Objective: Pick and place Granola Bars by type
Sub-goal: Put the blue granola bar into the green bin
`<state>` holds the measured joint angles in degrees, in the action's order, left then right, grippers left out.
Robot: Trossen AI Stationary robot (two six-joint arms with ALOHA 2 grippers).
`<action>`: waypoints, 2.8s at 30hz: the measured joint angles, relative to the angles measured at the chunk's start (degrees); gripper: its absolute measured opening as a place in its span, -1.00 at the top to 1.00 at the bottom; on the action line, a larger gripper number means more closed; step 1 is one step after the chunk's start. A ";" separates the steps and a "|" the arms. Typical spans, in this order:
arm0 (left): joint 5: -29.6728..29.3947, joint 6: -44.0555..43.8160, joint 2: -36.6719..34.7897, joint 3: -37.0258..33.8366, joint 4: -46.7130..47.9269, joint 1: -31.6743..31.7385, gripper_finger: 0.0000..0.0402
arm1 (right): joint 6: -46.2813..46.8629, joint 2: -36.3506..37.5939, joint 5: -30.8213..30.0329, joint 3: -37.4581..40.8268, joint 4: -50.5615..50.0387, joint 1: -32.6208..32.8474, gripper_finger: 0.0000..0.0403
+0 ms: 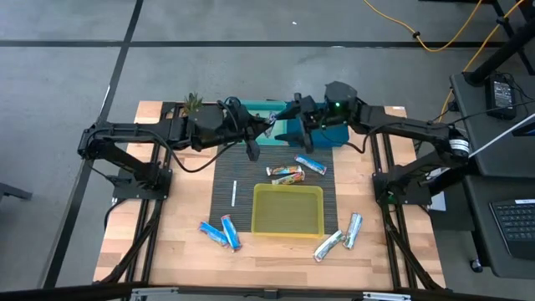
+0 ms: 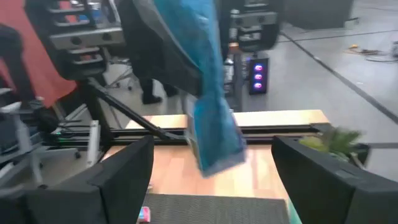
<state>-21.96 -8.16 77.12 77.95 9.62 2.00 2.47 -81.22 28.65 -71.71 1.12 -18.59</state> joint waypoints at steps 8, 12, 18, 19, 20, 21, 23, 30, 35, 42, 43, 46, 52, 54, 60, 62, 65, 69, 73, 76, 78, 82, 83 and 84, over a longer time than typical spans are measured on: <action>-1.07 0.74 0.00 0.00 -0.01 0.00 0.91 | 0.07 -3.30 2.76 -1.74 3.11 0.02 -0.62; -1.07 0.92 0.00 0.00 -0.02 0.00 0.91 | 0.33 -3.66 2.99 -1.74 4.53 0.02 -0.62; -1.05 1.07 0.00 0.00 -2.52 0.00 0.91 | 0.35 -3.62 2.99 -1.76 5.83 0.02 -0.62; -1.03 1.38 0.00 0.00 -2.70 0.00 0.91 | 0.30 -3.62 2.99 -1.76 5.93 0.04 -0.61; -1.03 1.64 0.00 0.00 -3.00 0.00 0.91 | 0.31 -3.62 2.98 -1.76 6.00 0.04 -0.59; -1.01 1.90 0.00 0.00 -3.46 0.00 0.91 | 0.32 -3.62 2.96 -1.76 5.98 0.04 -0.57; -1.01 1.94 0.00 0.00 -4.11 0.00 0.91 | 0.32 -3.62 2.96 -1.76 6.13 0.04 -0.50; -0.87 1.92 0.00 0.00 -3.94 0.00 0.91 | 0.45 -3.62 2.96 -1.76 7.62 0.07 -0.11; -0.82 1.39 0.00 0.00 -3.95 -0.02 0.91 | 0.27 -3.62 2.92 -1.74 7.71 0.04 0.19; -0.86 1.29 0.00 0.00 -3.99 0.00 0.88 | 0.18 -3.62 2.92 -1.74 8.10 0.04 0.49; -0.89 1.29 0.00 0.00 -3.96 -0.01 0.86 | 0.16 -3.62 2.92 -1.74 8.09 0.04 0.52; -0.87 1.26 0.00 0.00 -3.98 -0.05 0.76 | 0.20 -3.62 2.92 -1.74 8.10 0.04 0.56; -1.14 2.18 -0.19 0.00 -4.69 -2.16 0.41 | 0.05 -3.56 3.04 -1.74 8.21 0.11 0.58; -1.26 2.54 -0.79 0.00 -4.71 -3.08 0.28 | 0.03 -3.43 3.12 -1.74 8.17 0.11 0.58; -1.86 0.95 -4.36 0.04 -2.84 -7.63 -0.01 | -0.38 -1.81 2.95 -1.68 6.31 -0.33 0.58; -2.17 0.53 -4.66 0.04 -1.54 -9.68 -0.05 | -1.32 -1.15 2.60 -1.68 4.98 -0.40 0.58; -3.95 0.49 -4.57 0.02 -0.60 -12.11 -0.08 | -1.84 -0.58 1.83 -1.68 3.85 -0.39 0.58; -6.45 -0.07 -3.63 0.00 -0.30 -13.60 -0.07 | 0.07 -0.54 2.40 -1.70 2.54 -0.35 0.58; -7.10 -0.95 -3.03 0.00 -0.14 -14.44 -0.06 | -1.10 -0.54 1.49 -1.70 -0.48 -0.39 0.58; -7.09 -2.65 -2.27 0.00 0.65 -14.75 -0.06 | -2.84 -0.54 -2.11 -1.70 -3.46 -0.74 0.58; -7.02 -3.43 -1.79 0.00 0.93 -14.77 -0.06 | -3.03 -0.60 -3.02 -1.70 -4.45 -1.82 0.58; -7.03 -4.13 -1.11 0.00 0.91 -15.03 -0.06 | -4.16 -2.44 -3.19 -6.79 -12.22 -5.17 0.58; -7.01 -4.13 -0.97 0.00 0.91 -15.03 -0.06 | -5.04 -3.44 -3.22 -9.22 -14.90 -6.17 0.58; -6.98 -4.12 -0.92 0.00 0.96 -15.04 -0.06 | -6.20 -4.55 -3.20 -11.99 -18.05 -7.22 0.58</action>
<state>-28.93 -12.29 76.20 77.95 10.57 -13.04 -3.73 -85.77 25.45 -83.70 -16.93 -25.81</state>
